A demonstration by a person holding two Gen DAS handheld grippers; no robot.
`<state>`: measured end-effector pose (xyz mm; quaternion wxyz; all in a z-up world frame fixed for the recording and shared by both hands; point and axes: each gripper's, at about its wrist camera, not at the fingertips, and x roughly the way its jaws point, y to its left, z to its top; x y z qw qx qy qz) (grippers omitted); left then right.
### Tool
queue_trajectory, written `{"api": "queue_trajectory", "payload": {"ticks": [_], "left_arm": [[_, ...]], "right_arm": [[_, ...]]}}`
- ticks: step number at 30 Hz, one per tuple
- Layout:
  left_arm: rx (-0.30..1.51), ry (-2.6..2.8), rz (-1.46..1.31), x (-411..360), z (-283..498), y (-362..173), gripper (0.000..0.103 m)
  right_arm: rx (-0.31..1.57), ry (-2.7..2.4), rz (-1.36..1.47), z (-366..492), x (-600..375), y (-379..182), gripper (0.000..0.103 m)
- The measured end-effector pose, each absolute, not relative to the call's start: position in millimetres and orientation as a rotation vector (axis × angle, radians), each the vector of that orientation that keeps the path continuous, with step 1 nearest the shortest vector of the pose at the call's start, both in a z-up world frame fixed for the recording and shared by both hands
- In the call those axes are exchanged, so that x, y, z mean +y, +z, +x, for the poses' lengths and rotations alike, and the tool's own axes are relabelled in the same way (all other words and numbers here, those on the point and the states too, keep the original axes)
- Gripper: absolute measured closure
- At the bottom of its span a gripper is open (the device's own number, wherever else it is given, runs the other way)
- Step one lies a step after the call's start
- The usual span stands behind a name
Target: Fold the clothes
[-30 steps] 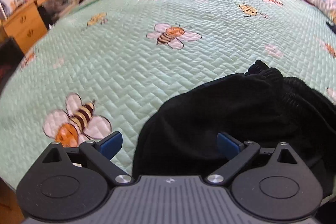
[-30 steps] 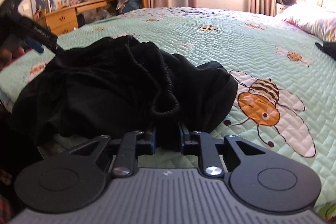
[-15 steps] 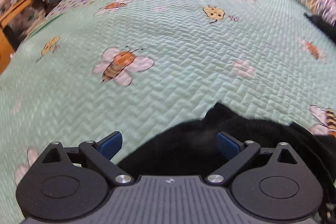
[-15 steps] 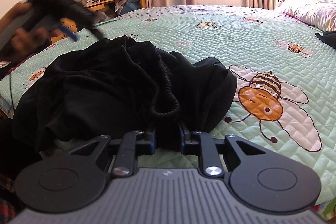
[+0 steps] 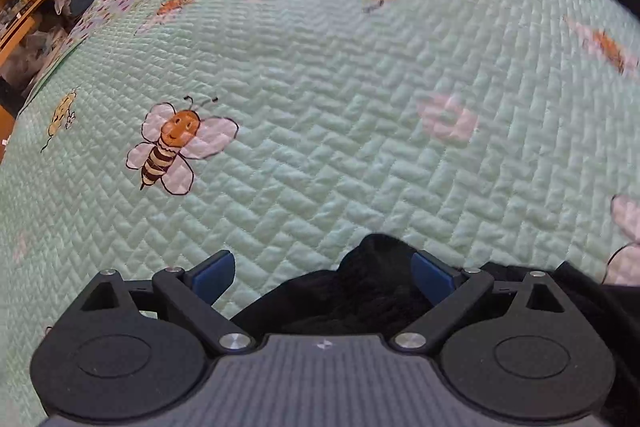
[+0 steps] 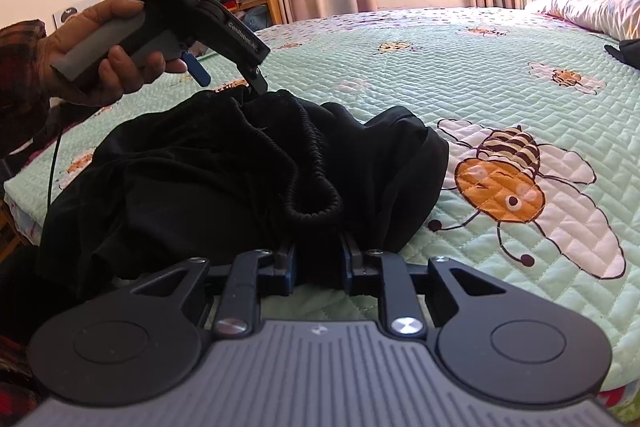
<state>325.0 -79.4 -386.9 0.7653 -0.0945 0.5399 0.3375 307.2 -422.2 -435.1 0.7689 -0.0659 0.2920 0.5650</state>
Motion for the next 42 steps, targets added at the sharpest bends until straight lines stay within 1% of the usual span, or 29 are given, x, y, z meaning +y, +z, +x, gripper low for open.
{"api": "queue_trajectory", "payload": {"ticks": [2, 3, 4, 6, 8, 12, 14, 17, 19, 20, 24, 27, 28, 29, 35, 37, 42], "left_arm": [[1.210, 0.719, -0.188, -81.8, 329.3, -394.9, 0.023], [1.214, 0.714, -0.177, -84.7, 330.2, -396.6, 0.025], [1.212, 0.716, -0.153, -89.3, 331.0, -396.6, 0.029], [1.194, 0.715, -0.084, -102.6, 331.4, -394.1, 0.044], [1.182, 0.729, -0.032, -114.7, 329.7, -391.6, 0.076], [1.140, 0.778, 0.037, -131.1, 319.9, -385.5, 0.082], [1.110, 0.806, 0.035, -132.8, 311.6, -380.9, 0.088], [1.073, 0.842, 0.013, -132.2, 297.3, -373.1, 0.090], [1.050, 0.856, -0.003, -132.6, 288.5, -368.9, 0.090], [1.039, 0.860, -0.010, -133.1, 284.3, -367.0, 0.090], [0.990, 0.878, 0.001, -139.8, 269.2, -361.1, 0.092], [0.925, 0.917, 0.007, -145.7, 254.8, -350.8, 0.096], [0.901, 0.931, 0.010, -147.2, 249.9, -346.2, 0.096], [0.883, 0.942, 0.009, -147.9, 245.2, -341.8, 0.096], [0.792, 1.027, -0.027, -141.8, 216.5, -314.6, 0.096], [0.747, 1.076, -0.044, -136.2, 203.8, -301.9, 0.097], [0.588, 1.200, -0.109, -120.8, 152.8, -248.6, 0.097]], "right_arm": [[0.634, 1.230, -0.134, 307.0, -422.6, -435.3, 0.080], [0.634, 1.231, -0.131, 307.3, -423.1, -435.0, 0.079], [0.634, 1.232, -0.129, 307.5, -423.5, -435.0, 0.079], [0.631, 1.233, -0.126, 306.9, -423.9, -435.3, 0.078], [0.630, 1.233, -0.126, 306.8, -424.2, -435.0, 0.078], [0.624, 1.231, -0.129, 305.0, -424.0, -435.4, 0.076], [0.618, 1.230, -0.136, 303.5, -423.4, -435.3, 0.076], [0.607, 1.229, -0.151, 300.8, -421.9, -435.4, 0.073], [0.596, 1.232, -0.167, 297.6, -420.4, -435.2, 0.065], [0.590, 1.233, -0.177, 295.8, -419.5, -435.1, 0.064], [0.561, 1.212, -0.224, 289.0, -414.4, -433.8, 0.062], [0.548, 1.189, -0.231, 287.3, -412.0, -429.3, 0.066], [0.536, 1.181, -0.239, 286.7, -410.7, -426.4, 0.074], [0.516, 1.175, -0.247, 286.5, -409.8, -423.0, 0.075], [0.402, 1.188, -0.201, 286.5, -403.1, -390.7, 0.078], [0.391, 1.221, -0.174, 286.9, -395.1, -375.6, 0.078], [0.398, 1.402, -0.044, 280.2, -369.9, -329.8, 0.078]]}}
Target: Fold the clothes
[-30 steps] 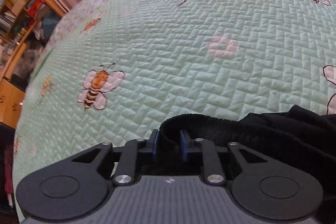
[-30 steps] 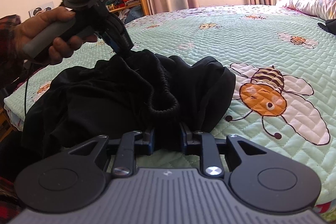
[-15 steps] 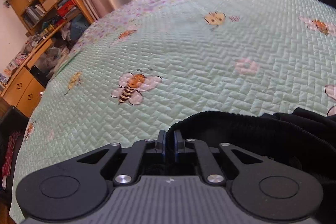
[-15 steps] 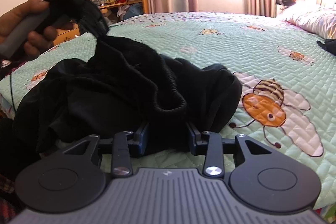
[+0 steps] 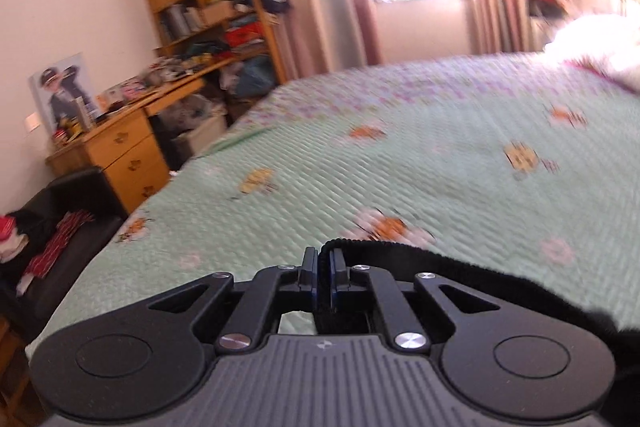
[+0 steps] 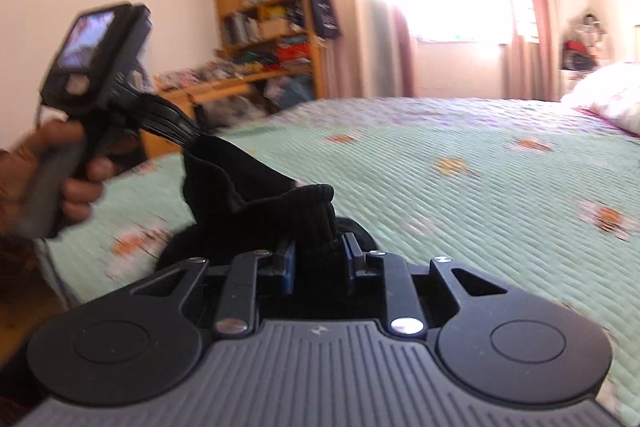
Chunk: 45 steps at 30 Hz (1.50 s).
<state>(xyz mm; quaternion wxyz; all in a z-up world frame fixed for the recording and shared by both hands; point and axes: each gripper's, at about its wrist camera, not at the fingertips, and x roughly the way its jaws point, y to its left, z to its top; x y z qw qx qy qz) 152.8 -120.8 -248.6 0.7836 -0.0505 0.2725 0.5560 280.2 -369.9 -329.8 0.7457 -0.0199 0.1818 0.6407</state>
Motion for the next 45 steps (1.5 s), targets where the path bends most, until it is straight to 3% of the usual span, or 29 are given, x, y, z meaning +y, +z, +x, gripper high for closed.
{"api": "queue_trajectory", "payload": {"ticks": [4, 10, 12, 16, 18, 19, 20, 22, 24, 28, 33, 39, 41, 42, 43, 44, 45], "left_arm": [[0.524, 1.226, -0.108, -106.2, 134.9, -204.6, 0.097], [0.509, 1.175, 0.047, -90.0, 196.1, -150.2, 0.103], [0.530, 1.109, 0.033, -80.5, 229.0, -141.0, 0.103], [0.626, 1.087, 0.014, -70.5, 273.3, -158.8, 0.097], [0.641, 1.060, -0.027, -73.0, 263.2, -178.0, 0.088], [0.652, 1.048, -0.048, -75.2, 252.4, -192.3, 0.076], [0.670, 1.040, -0.067, -75.9, 240.1, -209.1, 0.057], [0.733, 1.043, -0.082, -74.4, 217.3, -248.5, 0.035], [0.830, 1.043, -0.073, -72.9, 194.4, -289.0, 0.034], [0.965, 1.074, -0.135, -67.8, 145.0, -347.6, 0.034], [1.016, 1.083, -0.275, -56.9, 101.0, -383.6, 0.034], [1.079, 1.062, -0.216, -72.1, 116.3, -405.0, 0.027], [1.081, 1.077, -0.203, -74.4, 118.5, -408.2, 0.027], [1.077, 1.073, -0.195, -76.7, 119.0, -408.1, 0.029], [1.070, 1.060, -0.192, -79.2, 119.2, -407.2, 0.040], [1.064, 1.045, -0.197, -81.1, 119.2, -405.8, 0.058], [1.059, 1.026, -0.213, -82.3, 119.0, -403.8, 0.064]], "right_arm": [[0.533, 1.630, 0.250, 285.6, -353.3, -293.8, 0.078], [0.660, 1.629, 0.575, 329.6, -333.2, -256.2, 0.078], [0.635, 1.512, 0.599, 347.6, -332.3, -246.5, 0.078], [0.503, 1.127, 0.432, 400.1, -342.1, -257.9, 0.089], [0.491, 0.921, 0.235, 423.4, -347.1, -281.6, 0.085], [0.528, 0.888, 0.182, 432.3, -351.2, -296.0, 0.084], [0.590, 0.875, 0.176, 439.5, -358.1, -314.7, 0.083], [0.736, 0.931, 0.217, 443.7, -371.1, -351.2, 0.064], [0.806, 0.986, 0.230, 432.3, -378.9, -379.3, 0.053], [0.869, 1.009, 0.221, 409.4, -388.2, -412.5, 0.046], [0.947, 1.028, 0.207, 386.4, -404.0, -423.1, 0.033], [0.957, 1.054, 0.138, 375.1, -386.4, -428.2, 0.026], [0.937, 1.060, 0.104, 368.7, -380.5, -428.8, 0.027], [0.931, 1.070, 0.091, 365.6, -377.6, -429.2, 0.040], [0.939, 1.097, 0.093, 363.1, -375.1, -430.0, 0.065], [0.953, 1.110, 0.107, 361.0, -374.3, -431.2, 0.078], [0.964, 1.121, 0.124, 359.6, -374.3, -431.8, 0.082]]}}
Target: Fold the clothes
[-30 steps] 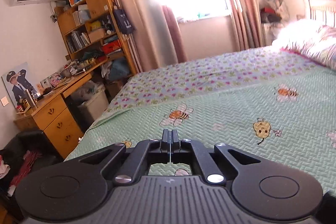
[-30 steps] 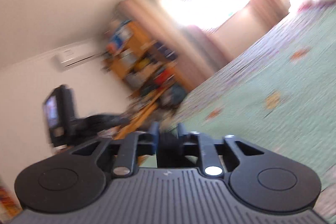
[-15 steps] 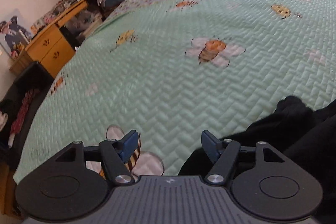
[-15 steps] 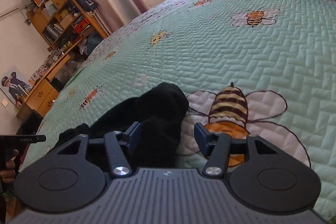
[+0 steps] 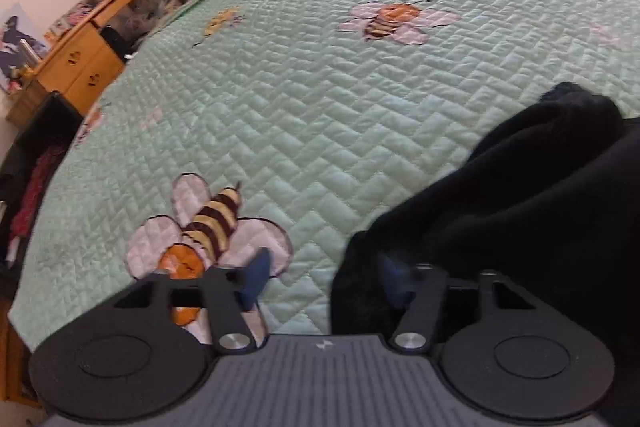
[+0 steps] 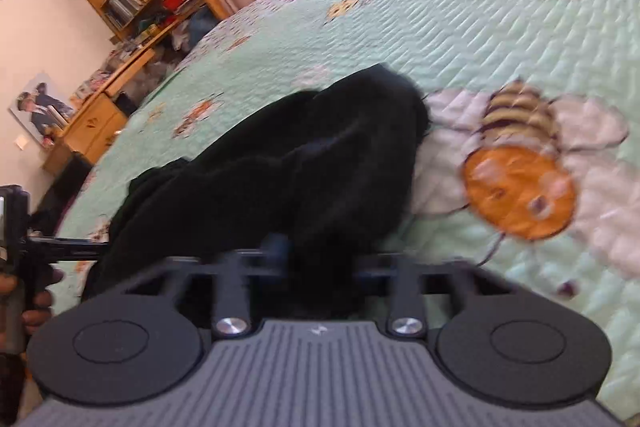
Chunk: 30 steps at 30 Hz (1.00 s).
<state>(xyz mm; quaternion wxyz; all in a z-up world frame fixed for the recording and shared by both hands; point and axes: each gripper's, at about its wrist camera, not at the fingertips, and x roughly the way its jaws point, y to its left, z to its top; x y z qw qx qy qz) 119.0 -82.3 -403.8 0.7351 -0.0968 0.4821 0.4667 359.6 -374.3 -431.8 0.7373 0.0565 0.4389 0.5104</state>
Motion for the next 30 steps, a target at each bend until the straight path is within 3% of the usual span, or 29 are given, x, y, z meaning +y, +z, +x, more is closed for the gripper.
{"api": "queue_trajectory", "payload": {"ticks": [1, 3, 11, 19, 21, 22, 25, 30], "left_arm": [[1.055, 1.020, -0.219, -83.8, 118.5, -401.8, 0.069], [1.050, 1.037, -0.205, -87.3, 117.0, -398.7, 0.067], [1.038, 1.032, -0.148, -105.0, 110.3, -394.0, 0.046], [0.983, 1.024, -0.155, -105.6, 111.9, -375.1, 0.045], [0.944, 1.008, -0.166, -104.0, 113.5, -362.7, 0.041], [0.929, 0.998, -0.171, -102.6, 115.9, -357.0, 0.036], [0.909, 0.951, -0.169, -99.8, 129.2, -347.6, 0.031], [0.923, 0.875, -0.163, -95.5, 168.6, -351.0, 0.031]], "right_arm": [[0.965, 1.123, 0.148, 359.7, -377.1, -430.6, 0.085], [0.984, 1.143, 0.278, 367.0, -392.0, -426.0, 0.089], [0.985, 1.104, 0.675, 405.9, -479.3, -403.1, 0.091], [1.084, 0.893, 0.377, 400.8, -498.2, -431.6, 0.090], [1.113, 0.870, 0.362, 402.7, -498.9, -433.6, 0.084], [1.119, 0.856, 0.354, 405.9, -501.2, -431.5, 0.074], [1.072, 0.839, 0.303, 413.0, -503.5, -413.2, 0.056], [0.882, 0.928, 0.200, 424.8, -471.9, -378.8, 0.056]]}}
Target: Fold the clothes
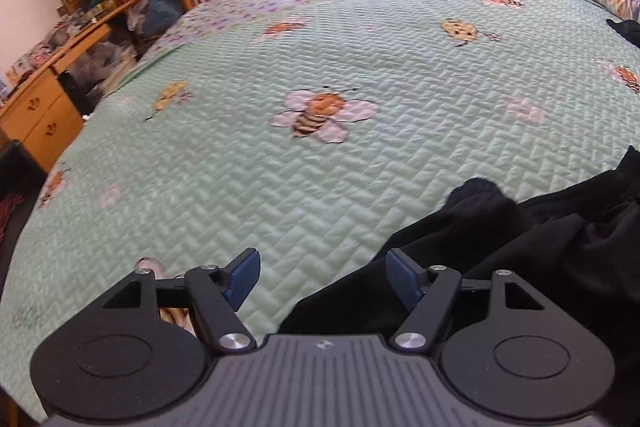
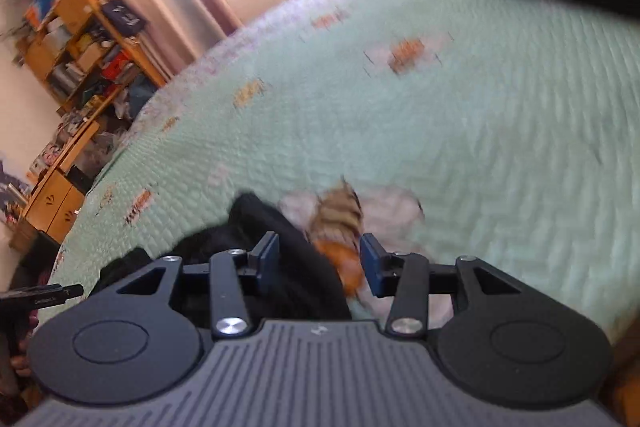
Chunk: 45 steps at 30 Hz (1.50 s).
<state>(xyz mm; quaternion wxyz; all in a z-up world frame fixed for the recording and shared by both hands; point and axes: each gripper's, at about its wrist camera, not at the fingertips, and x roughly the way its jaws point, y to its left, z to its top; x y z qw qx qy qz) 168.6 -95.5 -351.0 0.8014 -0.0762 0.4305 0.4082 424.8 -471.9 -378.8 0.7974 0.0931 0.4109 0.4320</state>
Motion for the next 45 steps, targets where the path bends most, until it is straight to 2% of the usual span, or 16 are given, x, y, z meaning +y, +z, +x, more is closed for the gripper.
{"api": "queue_trajectory", "payload": {"ticks": [5, 10, 15, 23, 26, 27, 28, 32, 36, 40, 45], "left_arm": [[0.953, 0.796, -0.170, -75.7, 209.7, -363.0, 0.029], [1.018, 0.708, -0.206, -42.8, 233.8, -380.1, 0.029], [1.067, 0.611, -0.193, -36.7, 244.4, -391.6, 0.026], [1.101, 0.531, -0.249, -24.1, 254.0, -396.6, 0.024], [1.075, 0.524, -0.311, -15.1, 248.9, -392.3, 0.024], [1.063, 0.529, -0.332, -12.4, 246.0, -391.0, 0.024], [1.056, 0.539, -0.348, -11.0, 243.0, -390.4, 0.023], [1.047, 0.537, -0.333, -17.5, 240.1, -390.3, 0.022], [1.049, 0.523, -0.289, -25.8, 245.3, -388.2, 0.022], [1.034, 0.512, -0.324, -18.8, 240.0, -383.1, 0.021], [0.996, 0.496, -0.413, -8.9, 233.8, -378.8, 0.019]], "right_arm": [[0.833, 1.101, 0.142, 447.4, -410.9, -375.8, 0.050], [0.916, 1.213, -0.106, 456.2, -340.9, -405.5, 0.047], [0.971, 1.279, -0.207, 462.5, -320.2, -416.4, 0.040], [1.044, 1.379, -0.168, 465.5, -316.2, -418.8, 0.039], [1.041, 1.375, -0.159, 464.1, -318.9, -419.1, 0.043], [1.028, 1.371, -0.174, 462.9, -318.4, -418.7, 0.049], [1.009, 1.364, -0.193, 460.4, -319.0, -417.7, 0.061], [0.926, 1.347, -0.270, 449.2, -321.0, -413.7, 0.070], [0.910, 1.327, -0.287, 445.7, -320.9, -414.6, 0.071], [1.040, 1.320, -0.152, 466.4, -326.2, -421.8, 0.068], [1.074, 1.340, -0.105, 470.7, -330.5, -428.5, 0.066]]}}
